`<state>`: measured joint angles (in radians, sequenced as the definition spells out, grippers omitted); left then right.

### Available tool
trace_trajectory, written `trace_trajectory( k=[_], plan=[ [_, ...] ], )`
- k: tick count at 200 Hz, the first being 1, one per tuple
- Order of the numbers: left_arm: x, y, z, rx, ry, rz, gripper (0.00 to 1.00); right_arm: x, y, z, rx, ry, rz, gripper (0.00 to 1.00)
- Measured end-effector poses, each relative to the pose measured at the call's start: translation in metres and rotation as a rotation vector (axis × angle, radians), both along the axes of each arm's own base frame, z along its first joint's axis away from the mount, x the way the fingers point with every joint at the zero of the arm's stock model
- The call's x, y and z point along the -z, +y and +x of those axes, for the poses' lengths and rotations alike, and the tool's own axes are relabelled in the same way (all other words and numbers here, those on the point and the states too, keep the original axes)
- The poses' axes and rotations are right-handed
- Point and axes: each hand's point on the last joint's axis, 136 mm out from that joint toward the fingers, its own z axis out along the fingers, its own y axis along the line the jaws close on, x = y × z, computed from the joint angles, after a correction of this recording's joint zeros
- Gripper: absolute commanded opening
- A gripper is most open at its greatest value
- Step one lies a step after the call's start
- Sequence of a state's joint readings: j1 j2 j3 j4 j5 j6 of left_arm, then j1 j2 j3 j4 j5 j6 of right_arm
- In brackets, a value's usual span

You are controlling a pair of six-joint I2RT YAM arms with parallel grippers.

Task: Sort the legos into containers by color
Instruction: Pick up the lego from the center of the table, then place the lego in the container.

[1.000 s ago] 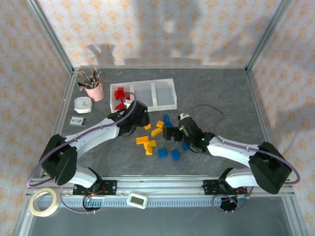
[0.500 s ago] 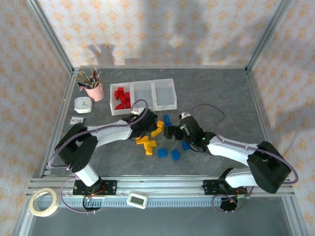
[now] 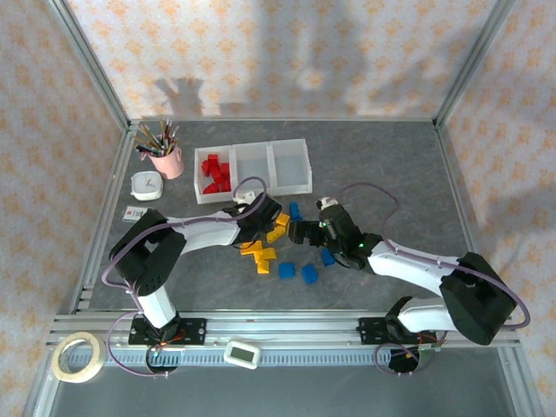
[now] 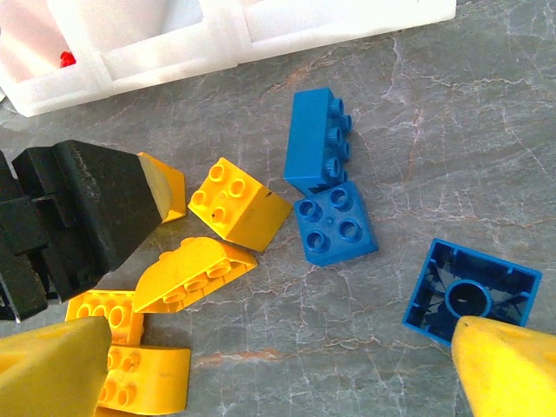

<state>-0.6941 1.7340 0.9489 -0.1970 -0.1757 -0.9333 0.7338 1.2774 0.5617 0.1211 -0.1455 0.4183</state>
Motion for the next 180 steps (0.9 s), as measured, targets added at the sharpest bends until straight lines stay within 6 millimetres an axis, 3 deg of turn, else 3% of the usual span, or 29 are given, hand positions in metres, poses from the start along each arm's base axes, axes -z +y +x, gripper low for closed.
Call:
trace_trajectory(
  k=[34, 68, 89, 137, 180],
  plan=[
    [-0.004, 0.000, 0.005, 0.001, -0.021, 0.017, 0.30, -0.002, 0.000, 0.000, -0.002, -0.007, 0.003, 1.00],
    [-0.010, 0.003, 0.006, -0.004, -0.034, 0.027, 0.29, -0.008, 0.000, 0.000, -0.002, -0.019, 0.014, 1.00],
    [-0.024, 0.005, 0.005, 0.002, -0.053, 0.021, 0.30, -0.011, 0.000, 0.001, 0.000, -0.025, 0.018, 1.00],
    [-0.084, 0.008, 0.010, 0.034, -0.156, 0.021, 0.30, -0.022, 0.002, 0.006, 0.005, -0.045, 0.038, 1.00],
    [-0.149, 0.014, 0.051, 0.025, -0.282, 0.032, 0.30, -0.045, 0.002, 0.029, 0.041, -0.086, 0.082, 1.00]
  ],
)
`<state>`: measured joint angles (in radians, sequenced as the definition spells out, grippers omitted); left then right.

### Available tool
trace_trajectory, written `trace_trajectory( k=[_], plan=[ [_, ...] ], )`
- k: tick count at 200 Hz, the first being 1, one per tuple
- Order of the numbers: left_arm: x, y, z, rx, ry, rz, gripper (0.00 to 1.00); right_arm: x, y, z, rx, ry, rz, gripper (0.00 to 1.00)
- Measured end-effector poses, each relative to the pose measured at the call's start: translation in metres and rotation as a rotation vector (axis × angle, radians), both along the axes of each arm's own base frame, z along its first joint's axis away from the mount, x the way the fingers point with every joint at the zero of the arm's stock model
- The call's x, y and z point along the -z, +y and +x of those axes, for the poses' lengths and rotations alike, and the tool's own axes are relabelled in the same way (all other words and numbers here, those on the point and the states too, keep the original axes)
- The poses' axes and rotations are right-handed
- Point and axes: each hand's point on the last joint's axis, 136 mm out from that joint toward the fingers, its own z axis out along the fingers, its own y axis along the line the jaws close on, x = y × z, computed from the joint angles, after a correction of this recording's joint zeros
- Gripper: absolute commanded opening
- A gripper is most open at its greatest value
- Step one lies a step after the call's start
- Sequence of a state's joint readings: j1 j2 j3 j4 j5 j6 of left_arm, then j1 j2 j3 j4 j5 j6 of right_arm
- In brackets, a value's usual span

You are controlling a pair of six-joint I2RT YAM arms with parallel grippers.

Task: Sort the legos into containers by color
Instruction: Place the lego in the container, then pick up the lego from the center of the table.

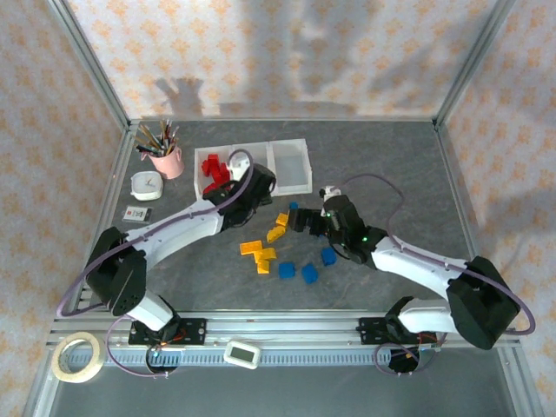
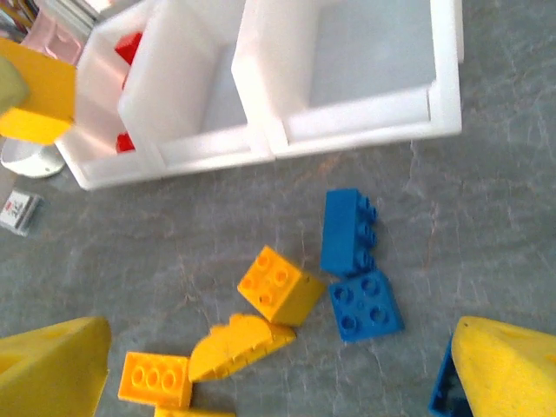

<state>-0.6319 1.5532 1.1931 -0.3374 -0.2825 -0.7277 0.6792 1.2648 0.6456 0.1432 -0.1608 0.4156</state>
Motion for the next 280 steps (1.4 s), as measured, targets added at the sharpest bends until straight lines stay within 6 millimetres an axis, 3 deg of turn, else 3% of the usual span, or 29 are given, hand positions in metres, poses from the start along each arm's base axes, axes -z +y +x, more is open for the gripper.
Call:
trace_trajectory(
  k=[23, 43, 87, 110, 130, 147, 192, 225, 249, 280],
  plan=[
    [-0.019, 0.014, 0.036, -0.038, -0.034, 0.016, 0.30, -0.005, -0.005, 0.015, 0.031, -0.006, 0.011, 1.00],
    [-0.015, 0.024, 0.066, -0.067, -0.029, 0.044, 0.30, -0.003, -0.015, 0.024, 0.061, 0.004, 0.016, 1.00],
    [0.031, 0.029, 0.122, -0.076, 0.044, 0.123, 0.31, 0.001, -0.025, 0.032, 0.087, 0.016, 0.017, 1.00],
    [0.061, 0.029, 0.133, -0.070, 0.099, 0.151, 0.43, 0.001, -0.025, 0.032, 0.083, 0.019, 0.020, 1.00],
    [0.080, 0.029, 0.132, -0.054, 0.148, 0.173, 0.53, 0.001, -0.025, 0.031, 0.080, 0.019, 0.022, 1.00],
    [0.085, 0.030, 0.129, -0.049, 0.166, 0.183, 0.56, -0.001, -0.024, 0.032, 0.079, 0.015, 0.024, 1.00],
    [0.068, 0.026, 0.124, -0.029, 0.151, 0.150, 0.60, -0.007, -0.021, 0.033, 0.070, 0.010, 0.030, 1.00],
    [0.033, 0.023, 0.092, 0.012, 0.111, 0.111, 0.62, -0.007, -0.023, 0.029, 0.065, 0.023, 0.026, 1.00],
    [0.009, -0.001, 0.064, 0.087, 0.067, 0.079, 0.63, -0.008, -0.026, 0.024, 0.064, 0.024, 0.031, 1.00],
    [0.013, -0.033, 0.026, 0.199, 0.072, 0.078, 0.63, 0.001, -0.033, 0.012, 0.069, 0.047, 0.025, 1.00]
  ],
)
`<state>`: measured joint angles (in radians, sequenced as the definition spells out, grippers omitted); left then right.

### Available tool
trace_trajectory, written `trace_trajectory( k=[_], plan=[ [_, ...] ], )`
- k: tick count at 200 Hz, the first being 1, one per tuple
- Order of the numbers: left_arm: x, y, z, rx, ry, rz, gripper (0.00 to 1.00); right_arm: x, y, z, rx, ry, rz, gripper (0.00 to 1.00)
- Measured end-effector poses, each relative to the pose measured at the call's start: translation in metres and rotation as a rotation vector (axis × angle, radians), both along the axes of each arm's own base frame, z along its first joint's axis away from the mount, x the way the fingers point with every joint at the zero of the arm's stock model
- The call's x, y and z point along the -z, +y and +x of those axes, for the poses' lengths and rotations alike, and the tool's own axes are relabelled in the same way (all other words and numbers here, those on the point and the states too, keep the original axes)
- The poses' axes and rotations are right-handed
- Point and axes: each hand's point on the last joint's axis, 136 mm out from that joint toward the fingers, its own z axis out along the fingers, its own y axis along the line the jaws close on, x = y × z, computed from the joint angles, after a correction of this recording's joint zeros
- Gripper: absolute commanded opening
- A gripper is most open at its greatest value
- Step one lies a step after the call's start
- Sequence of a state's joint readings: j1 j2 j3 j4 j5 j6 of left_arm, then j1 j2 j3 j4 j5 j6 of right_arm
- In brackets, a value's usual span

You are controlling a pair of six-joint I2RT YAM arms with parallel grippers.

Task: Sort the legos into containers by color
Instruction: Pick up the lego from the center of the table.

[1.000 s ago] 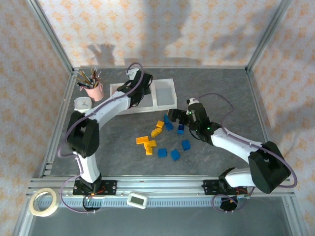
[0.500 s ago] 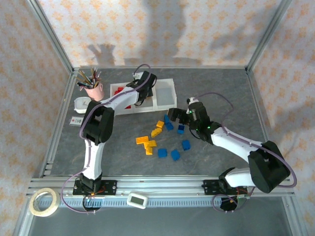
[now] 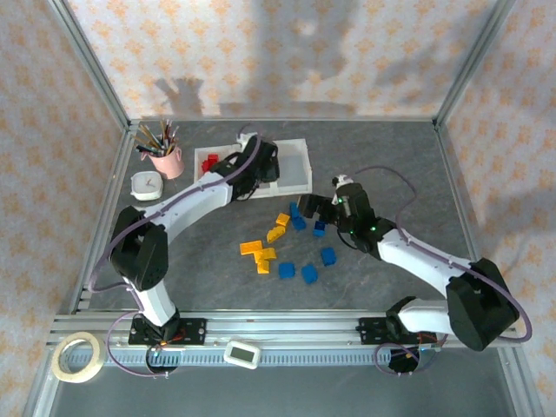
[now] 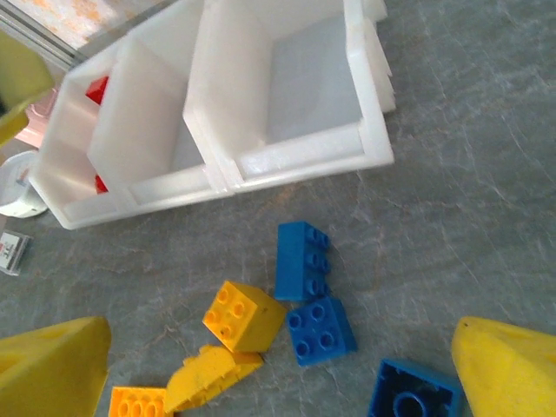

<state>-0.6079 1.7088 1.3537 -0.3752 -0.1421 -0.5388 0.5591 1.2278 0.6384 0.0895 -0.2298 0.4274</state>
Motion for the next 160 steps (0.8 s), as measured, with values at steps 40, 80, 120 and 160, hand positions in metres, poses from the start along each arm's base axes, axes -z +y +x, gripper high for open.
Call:
trace_trajectory(
  k=[40, 80, 120, 160],
  plan=[
    [0.037, -0.013, -0.046, 0.115, 0.065, 0.019, 0.63, 0.022, -0.004, -0.017, -0.027, 0.057, -0.004, 1.00],
    [0.060, -0.022, -0.070, 0.191, 0.098, 0.026, 0.67, 0.046, -0.011, -0.030, -0.021, 0.117, -0.018, 1.00],
    [0.062, -0.042, -0.078, 0.278, 0.081, 0.033, 0.70, 0.048, -0.012, -0.031, -0.013, 0.126, -0.012, 1.00],
    [0.090, -0.051, -0.074, 0.302, 0.128, 0.085, 0.69, 0.049, -0.012, -0.032, -0.011, 0.128, -0.011, 1.00]
  ],
)
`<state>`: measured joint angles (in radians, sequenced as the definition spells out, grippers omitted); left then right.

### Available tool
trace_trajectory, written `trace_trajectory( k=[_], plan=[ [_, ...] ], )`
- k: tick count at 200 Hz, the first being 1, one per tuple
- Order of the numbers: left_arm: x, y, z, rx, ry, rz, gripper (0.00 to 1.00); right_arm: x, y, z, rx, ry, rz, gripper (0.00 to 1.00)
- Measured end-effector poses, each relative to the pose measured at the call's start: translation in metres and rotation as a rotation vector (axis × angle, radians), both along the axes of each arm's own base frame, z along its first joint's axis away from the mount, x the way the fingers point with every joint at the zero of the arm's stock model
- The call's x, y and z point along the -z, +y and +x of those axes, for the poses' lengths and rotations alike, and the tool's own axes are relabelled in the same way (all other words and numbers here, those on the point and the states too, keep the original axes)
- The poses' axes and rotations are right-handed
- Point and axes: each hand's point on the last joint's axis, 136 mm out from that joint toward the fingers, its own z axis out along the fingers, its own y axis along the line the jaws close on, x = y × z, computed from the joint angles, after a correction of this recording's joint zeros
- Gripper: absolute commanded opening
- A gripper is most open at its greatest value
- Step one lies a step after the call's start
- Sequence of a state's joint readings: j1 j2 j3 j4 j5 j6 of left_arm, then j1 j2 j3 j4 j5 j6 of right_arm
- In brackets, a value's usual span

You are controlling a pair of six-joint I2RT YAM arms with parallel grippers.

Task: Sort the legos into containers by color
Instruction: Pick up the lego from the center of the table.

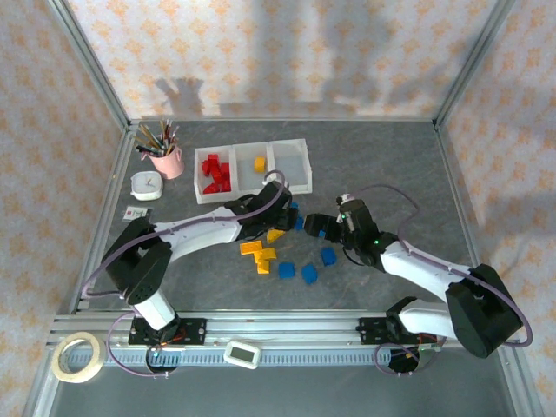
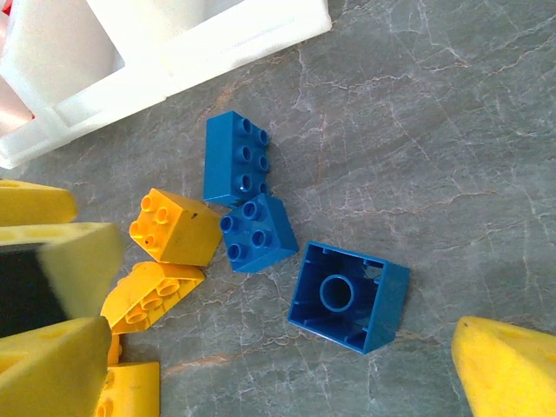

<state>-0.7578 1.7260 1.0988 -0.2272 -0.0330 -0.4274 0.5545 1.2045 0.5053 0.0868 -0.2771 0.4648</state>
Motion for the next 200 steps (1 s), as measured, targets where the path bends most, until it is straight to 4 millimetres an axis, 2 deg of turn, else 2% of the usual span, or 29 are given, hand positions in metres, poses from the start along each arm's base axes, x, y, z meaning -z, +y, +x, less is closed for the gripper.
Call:
trace_trajectory(
  k=[29, 69, 110, 132, 155, 200],
  plan=[
    [0.018, -0.003, 0.003, 0.002, 0.030, 0.032, 0.66, -0.002, -0.003, -0.003, 0.007, -0.009, 0.008, 1.00],
    [0.029, -0.007, 0.008, 0.002, 0.047, 0.047, 0.57, -0.004, -0.004, -0.004, 0.010, -0.018, 0.012, 1.00],
    [0.034, -0.008, 0.009, -0.001, 0.055, 0.052, 0.47, -0.004, -0.004, -0.004, 0.010, -0.018, 0.012, 1.00],
    [0.035, -0.008, 0.009, -0.001, 0.057, 0.054, 0.46, -0.004, -0.004, -0.004, 0.010, -0.018, 0.012, 1.00],
    [0.035, -0.007, 0.009, -0.005, 0.057, 0.052, 0.38, -0.004, -0.004, -0.004, 0.010, -0.018, 0.013, 1.00],
    [0.034, -0.003, 0.011, -0.029, 0.061, 0.043, 0.34, -0.004, -0.004, -0.004, 0.010, -0.019, 0.012, 1.00]
  ],
)
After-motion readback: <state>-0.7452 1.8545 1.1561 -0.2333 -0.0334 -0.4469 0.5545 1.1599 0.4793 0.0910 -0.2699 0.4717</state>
